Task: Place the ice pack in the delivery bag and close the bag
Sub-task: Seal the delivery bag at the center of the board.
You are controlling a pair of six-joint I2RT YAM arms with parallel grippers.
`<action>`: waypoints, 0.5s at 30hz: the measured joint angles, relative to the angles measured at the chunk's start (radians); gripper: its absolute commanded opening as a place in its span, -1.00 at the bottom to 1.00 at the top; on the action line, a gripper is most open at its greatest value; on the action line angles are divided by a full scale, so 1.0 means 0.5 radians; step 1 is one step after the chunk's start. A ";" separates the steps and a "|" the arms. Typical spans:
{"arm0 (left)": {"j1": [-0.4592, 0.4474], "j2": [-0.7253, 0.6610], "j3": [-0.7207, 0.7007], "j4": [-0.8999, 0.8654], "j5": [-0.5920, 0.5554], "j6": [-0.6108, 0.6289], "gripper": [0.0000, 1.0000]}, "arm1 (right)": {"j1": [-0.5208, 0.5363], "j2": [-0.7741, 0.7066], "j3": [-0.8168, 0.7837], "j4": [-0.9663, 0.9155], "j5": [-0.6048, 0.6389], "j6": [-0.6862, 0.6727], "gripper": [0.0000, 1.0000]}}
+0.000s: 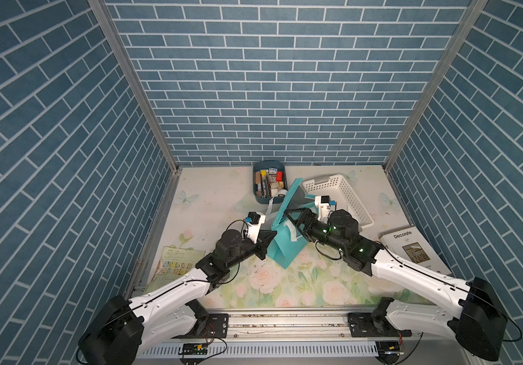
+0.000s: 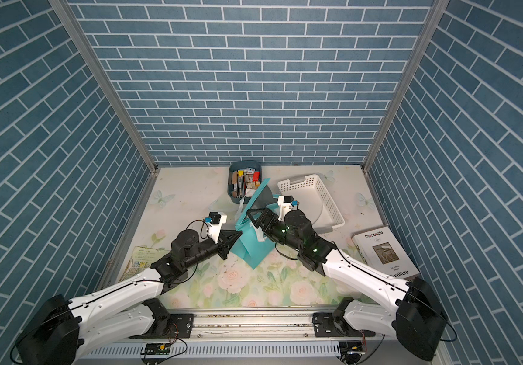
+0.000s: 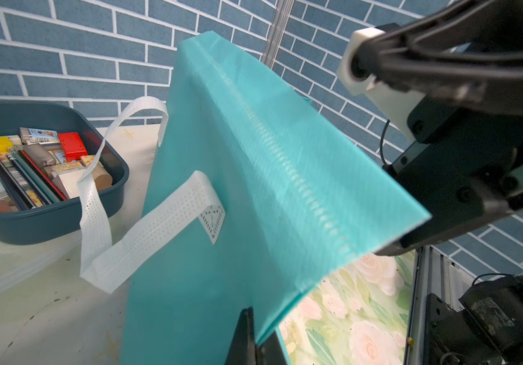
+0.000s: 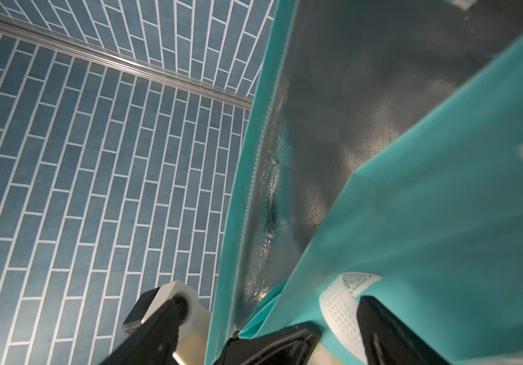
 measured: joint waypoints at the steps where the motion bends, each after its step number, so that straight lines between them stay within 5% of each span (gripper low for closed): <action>1: 0.000 0.000 0.000 0.000 0.007 0.006 -1.00 | 0.000 0.022 0.016 0.005 0.001 0.002 0.70; 7: 0.000 -0.014 0.000 -0.016 0.029 0.036 -1.00 | 0.000 0.156 0.116 0.042 0.006 0.037 0.42; 15: 0.000 -0.075 -0.001 -0.058 0.035 0.060 -1.00 | 0.000 0.247 0.138 0.085 0.010 0.060 -0.26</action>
